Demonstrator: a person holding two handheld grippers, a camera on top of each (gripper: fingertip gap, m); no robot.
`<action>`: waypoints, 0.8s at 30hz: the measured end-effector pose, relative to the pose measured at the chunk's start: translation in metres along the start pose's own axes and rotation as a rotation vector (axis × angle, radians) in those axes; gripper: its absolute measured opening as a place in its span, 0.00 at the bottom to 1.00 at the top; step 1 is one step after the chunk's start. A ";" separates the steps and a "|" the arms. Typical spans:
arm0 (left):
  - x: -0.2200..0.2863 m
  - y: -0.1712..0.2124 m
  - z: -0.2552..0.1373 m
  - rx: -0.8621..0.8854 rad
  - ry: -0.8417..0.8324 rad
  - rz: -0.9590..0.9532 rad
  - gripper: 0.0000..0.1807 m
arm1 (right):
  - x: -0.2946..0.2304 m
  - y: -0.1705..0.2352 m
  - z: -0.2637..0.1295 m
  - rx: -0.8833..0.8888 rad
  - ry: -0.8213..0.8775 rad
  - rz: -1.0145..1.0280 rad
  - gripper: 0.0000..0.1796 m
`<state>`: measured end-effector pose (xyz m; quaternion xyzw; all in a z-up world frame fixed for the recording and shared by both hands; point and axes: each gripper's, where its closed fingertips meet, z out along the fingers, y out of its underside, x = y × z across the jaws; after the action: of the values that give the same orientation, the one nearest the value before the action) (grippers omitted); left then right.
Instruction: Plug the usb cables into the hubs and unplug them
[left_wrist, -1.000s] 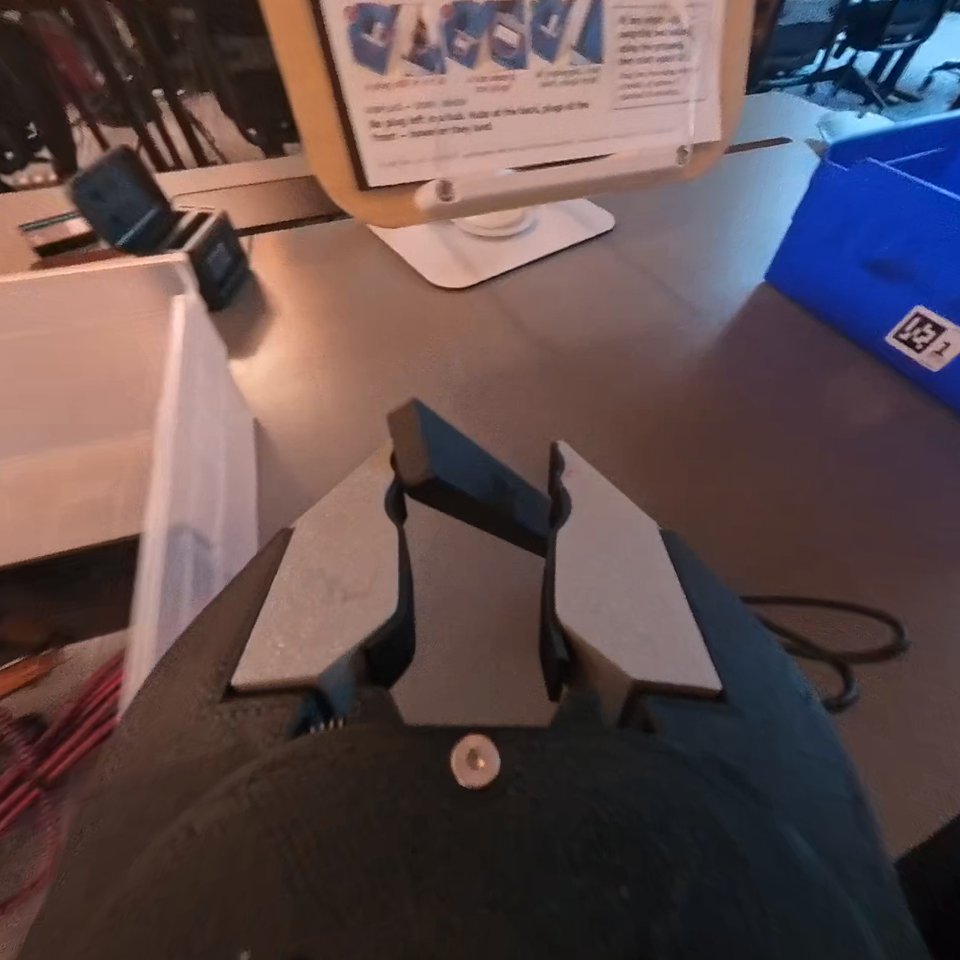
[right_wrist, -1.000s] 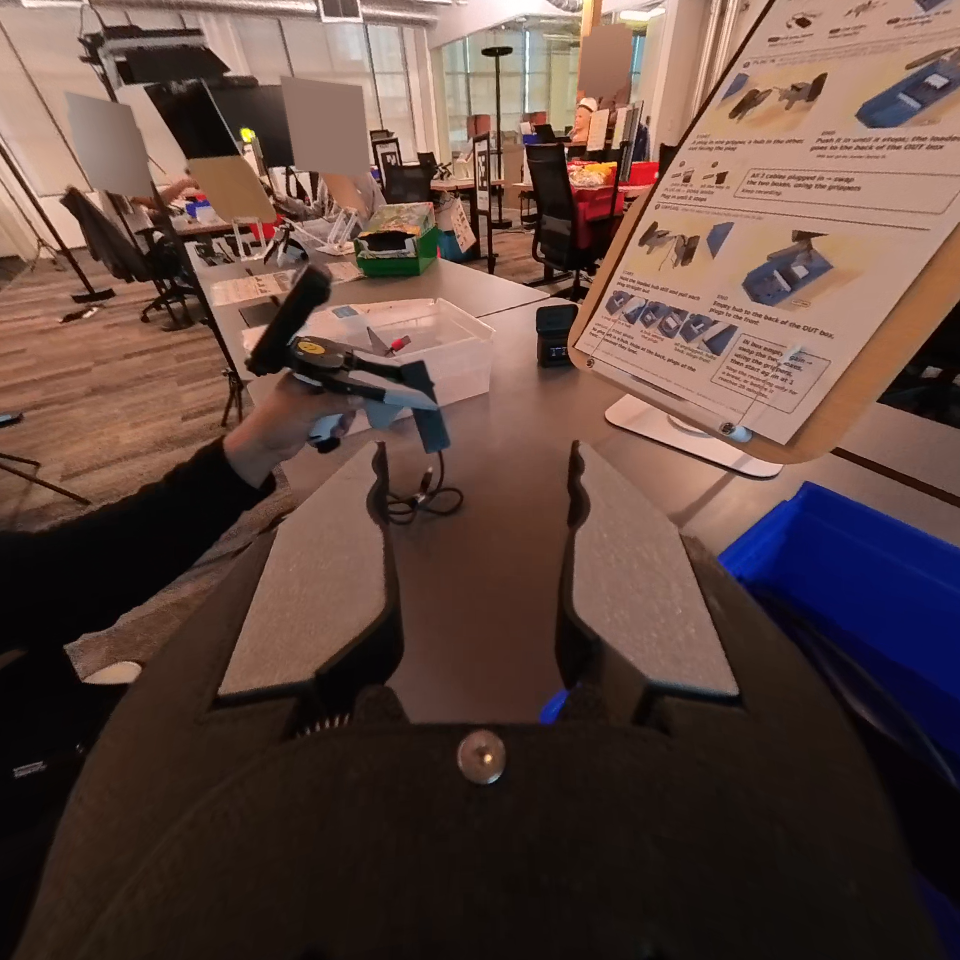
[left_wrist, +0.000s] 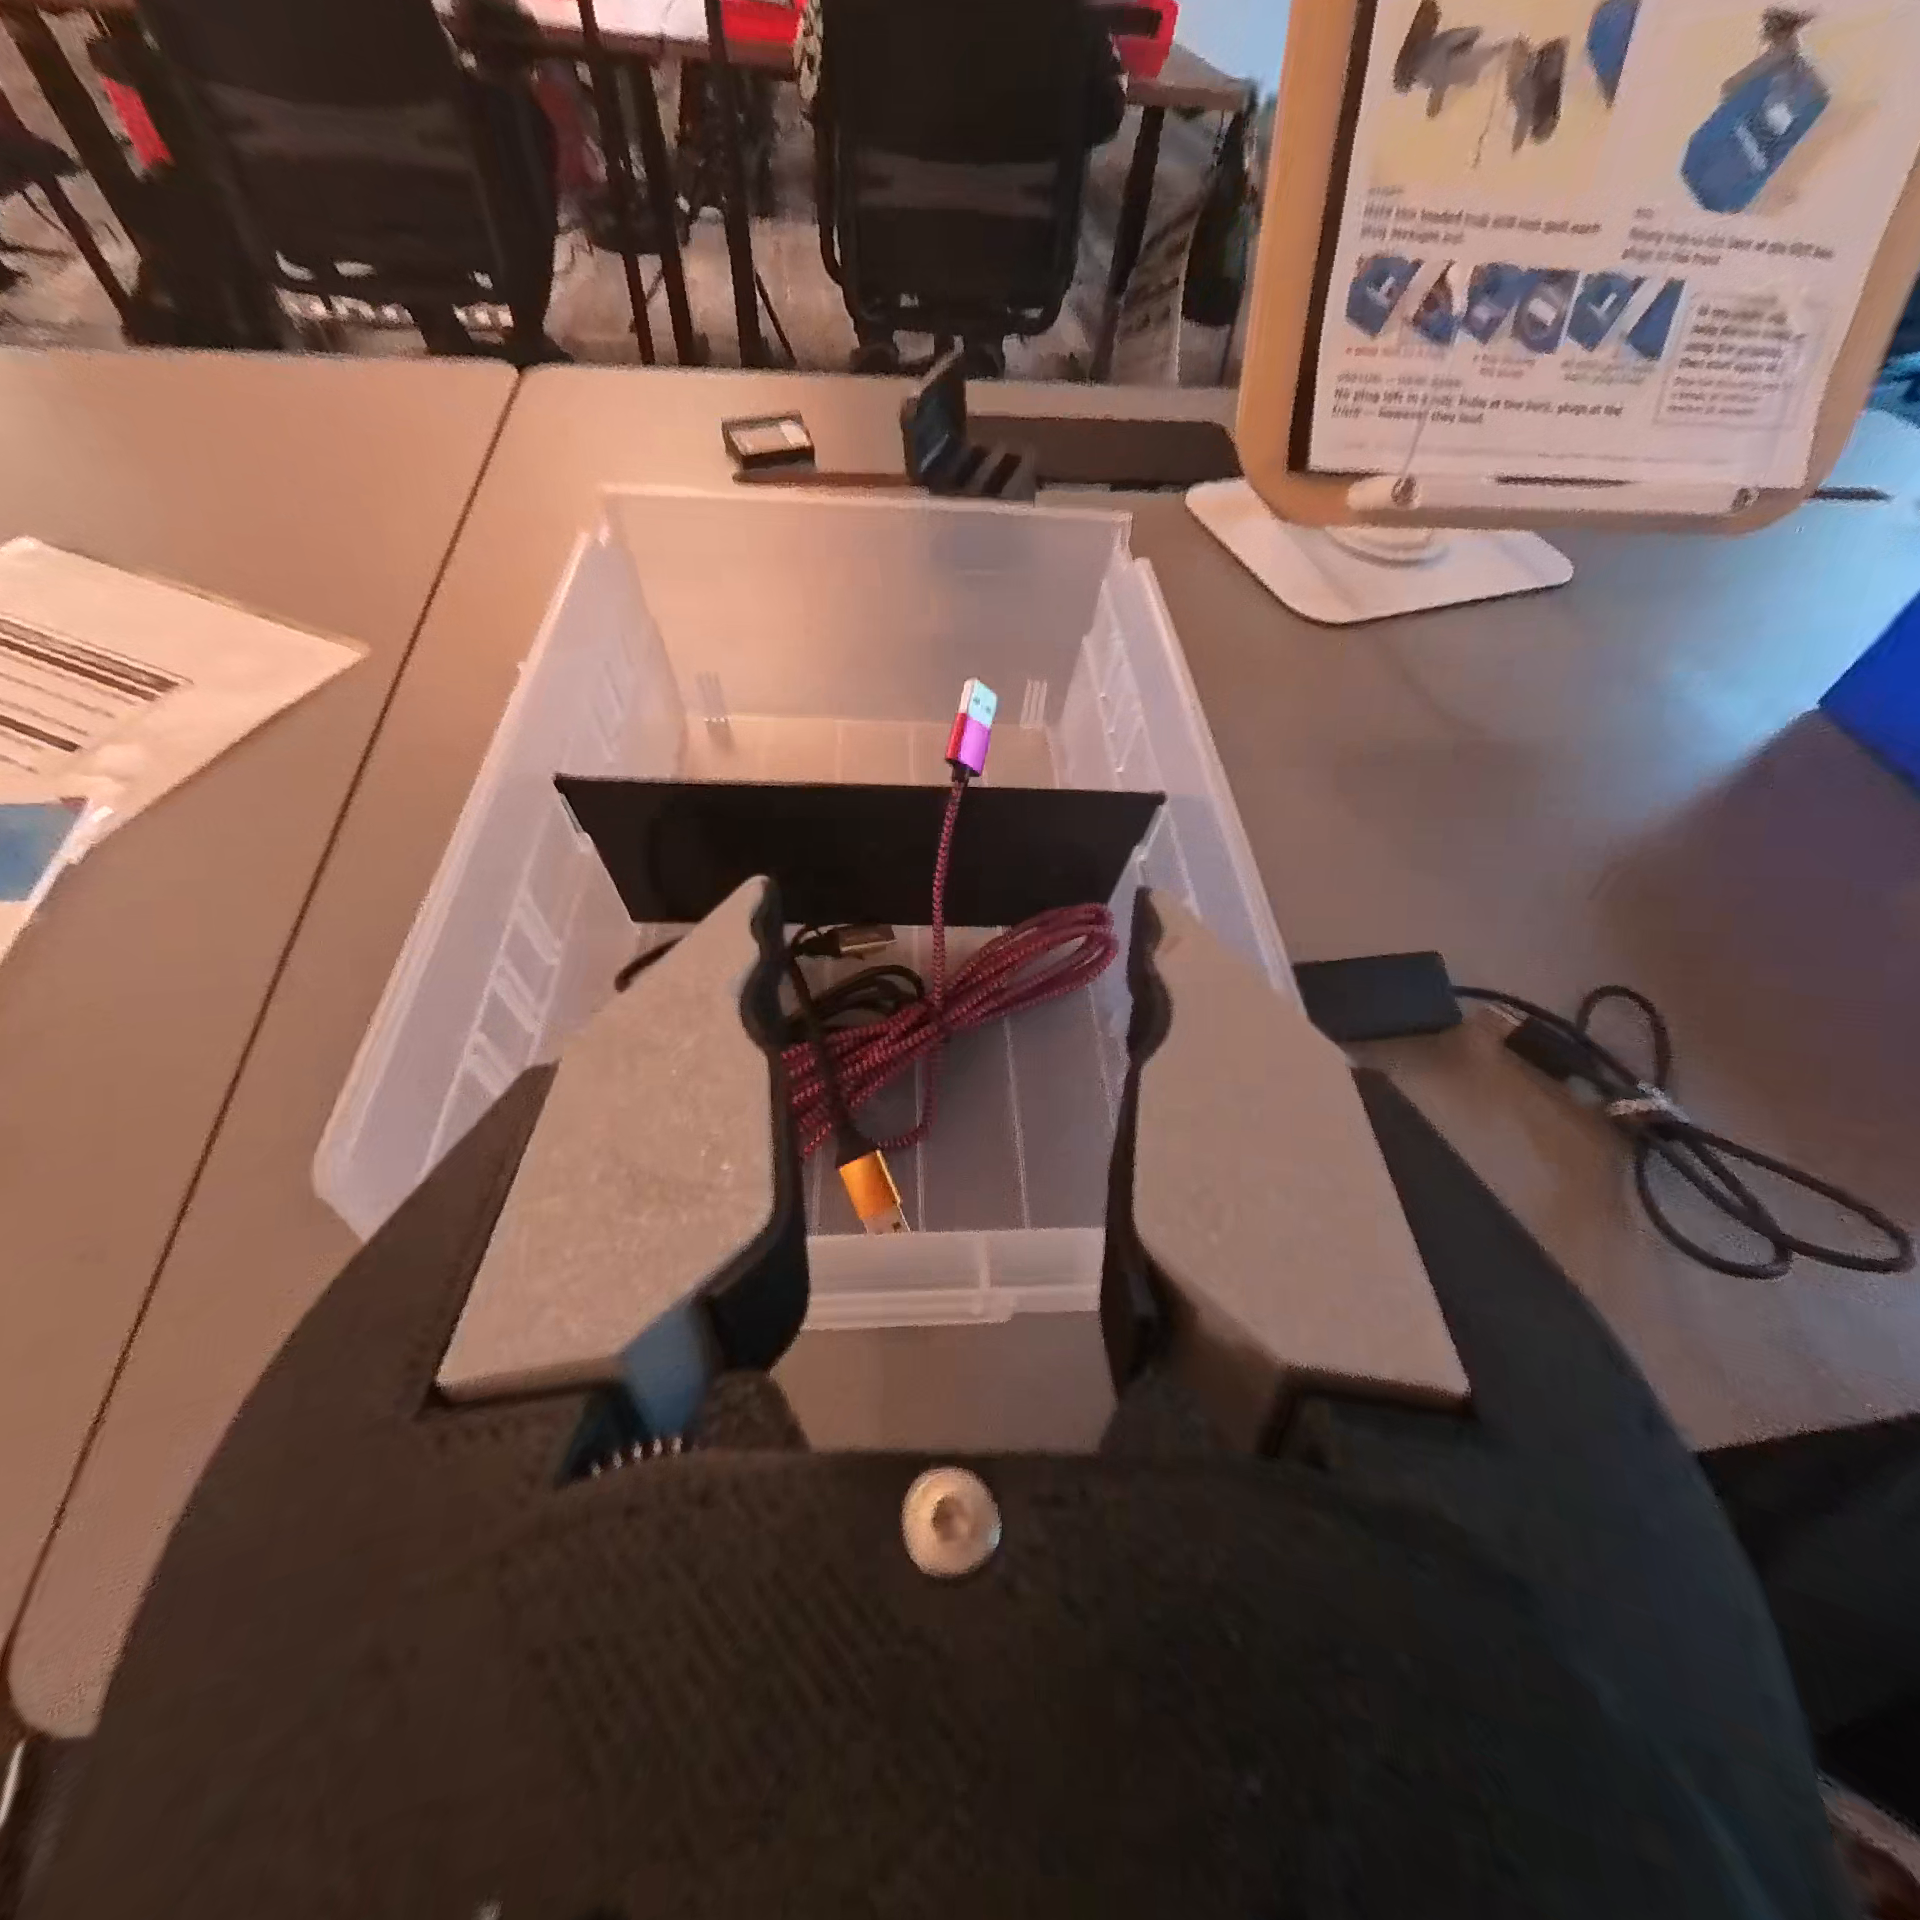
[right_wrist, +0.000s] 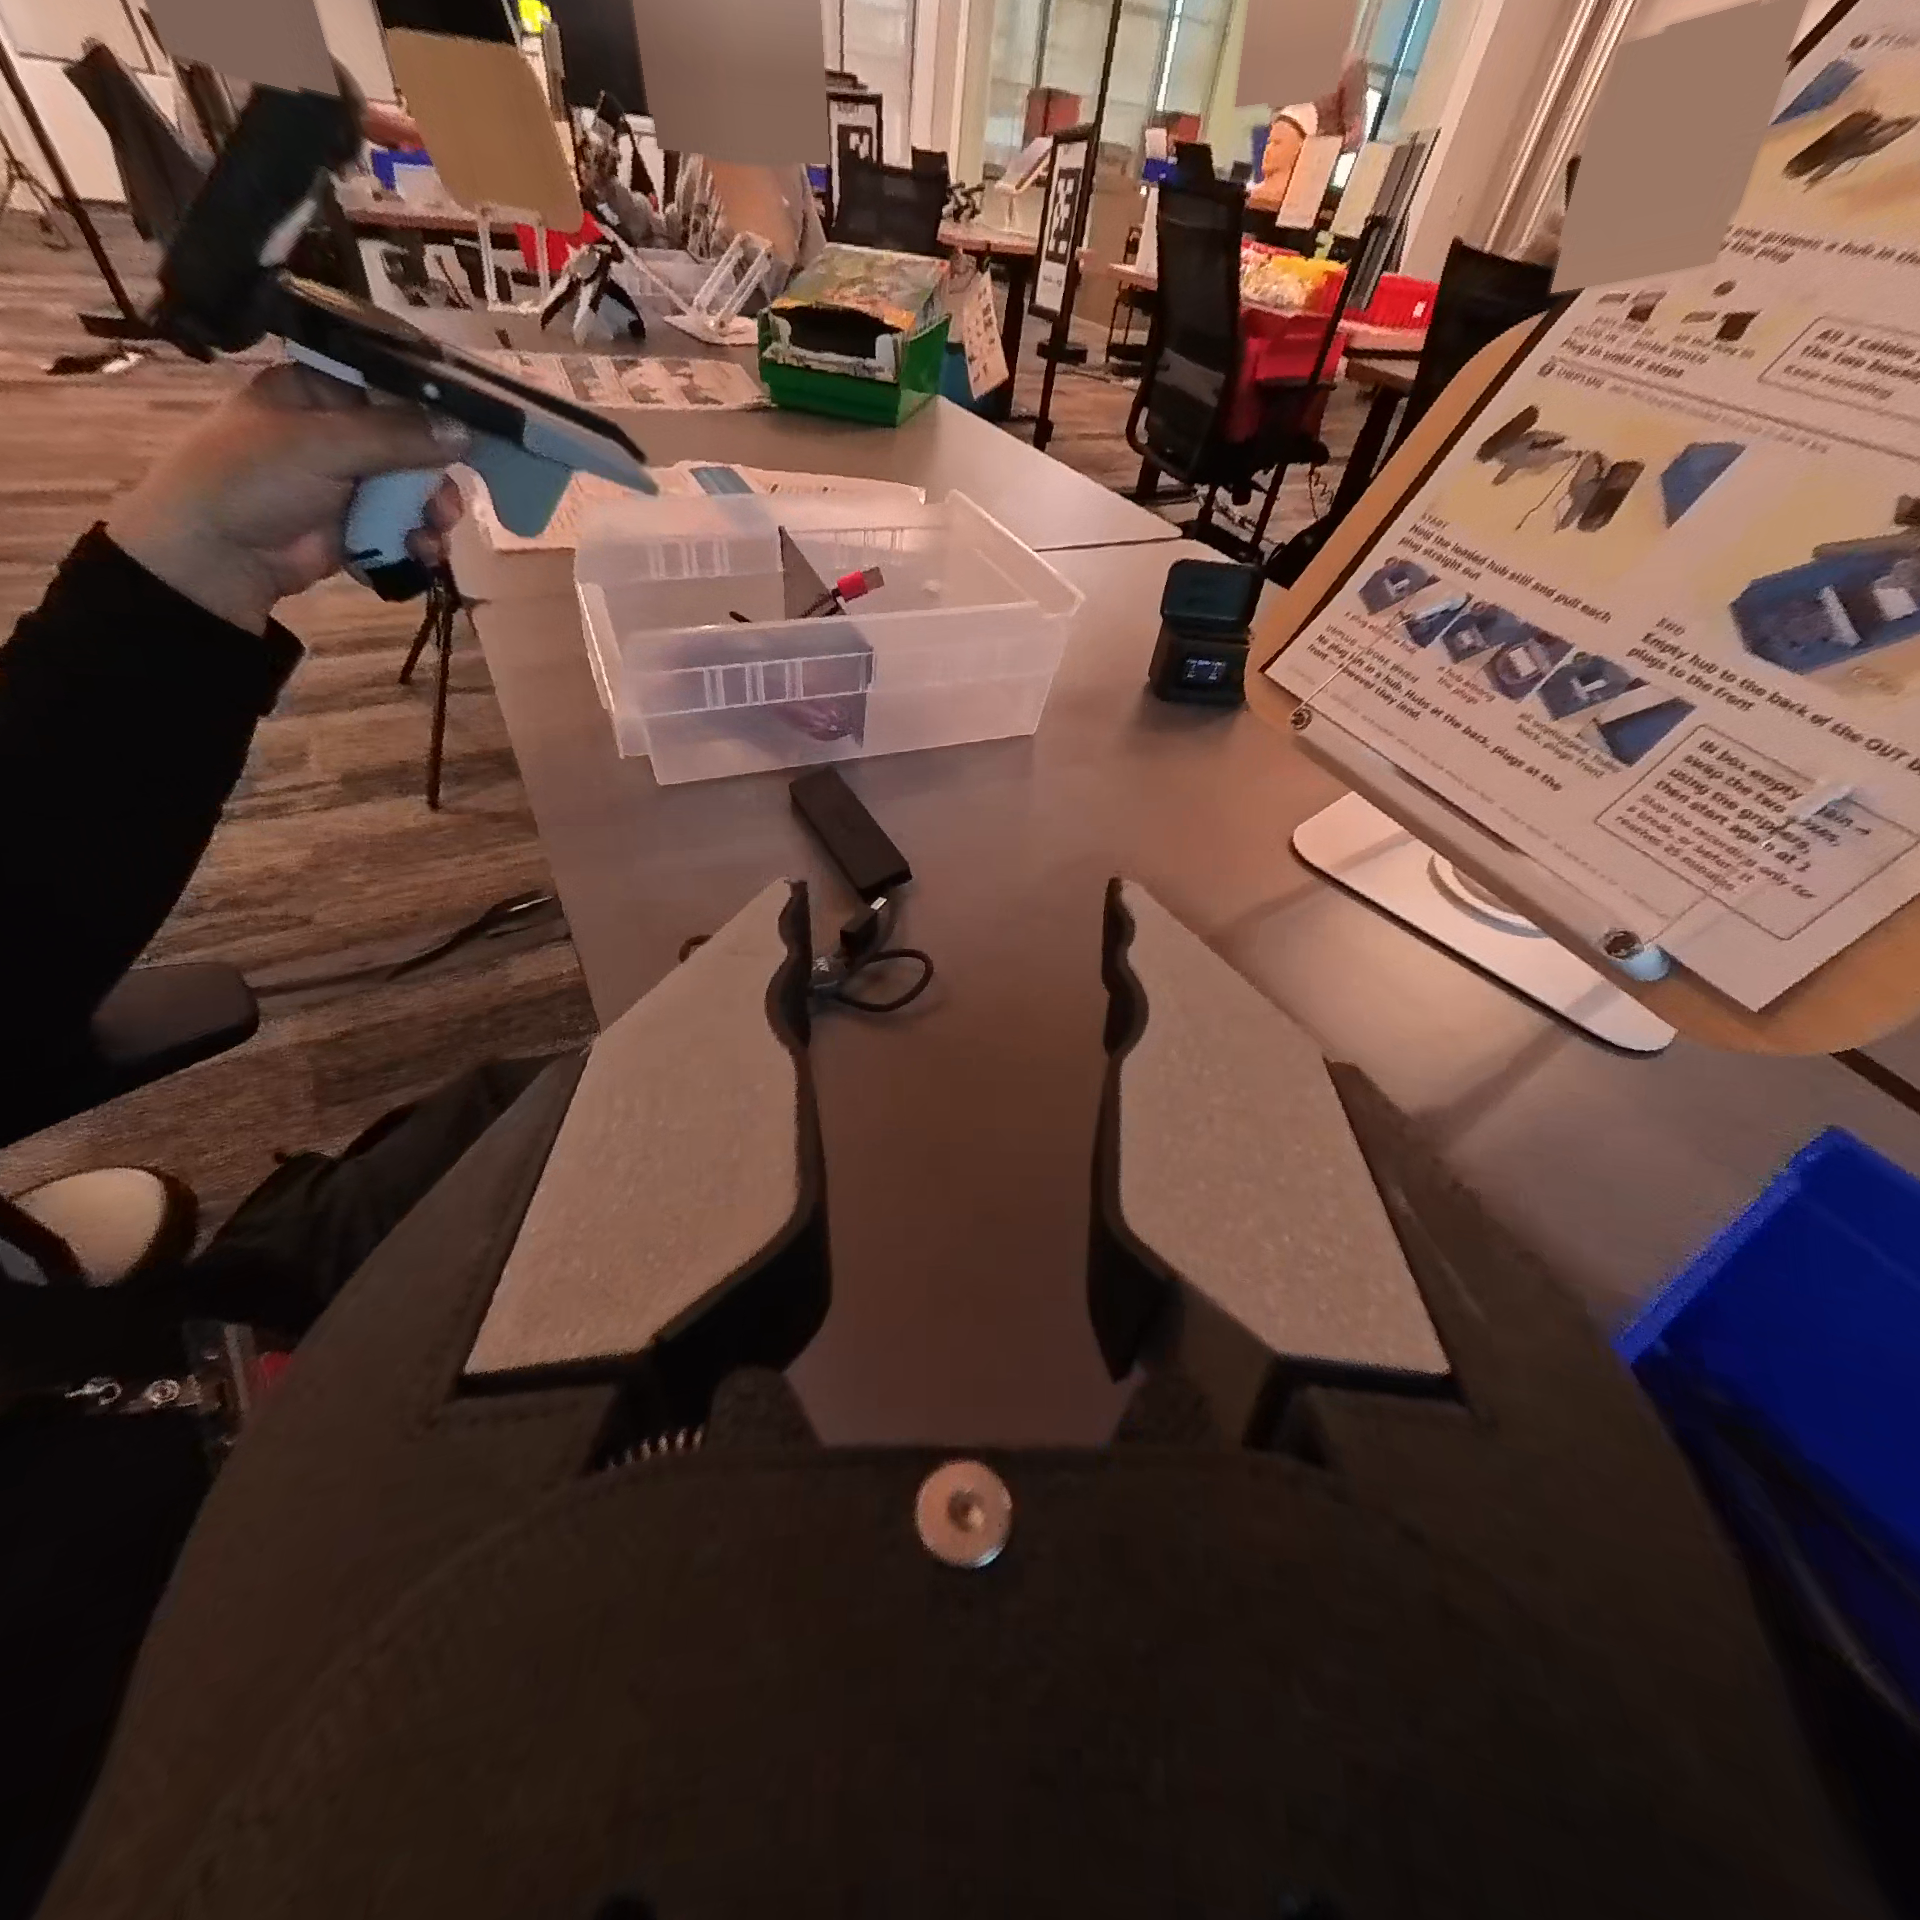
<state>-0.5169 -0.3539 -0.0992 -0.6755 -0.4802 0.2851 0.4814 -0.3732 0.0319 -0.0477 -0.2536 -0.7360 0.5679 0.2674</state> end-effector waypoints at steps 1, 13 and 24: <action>0.000 0.005 0.006 -0.023 0.006 0.002 0.35 | 0.000 0.001 0.002 -0.003 0.000 -0.004 0.30; 0.015 0.021 0.058 -0.064 0.026 0.030 0.26 | -0.001 -0.004 -0.008 0.030 -0.065 0.023 0.30; -0.010 0.071 0.117 -0.448 -0.059 0.100 0.15 | 0.019 -0.021 -0.046 0.122 -0.001 0.043 0.28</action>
<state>-0.5928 -0.3245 -0.2093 -0.7799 -0.5113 0.2145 0.2905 -0.3576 0.0720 -0.0154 -0.2523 -0.6944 0.6176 0.2698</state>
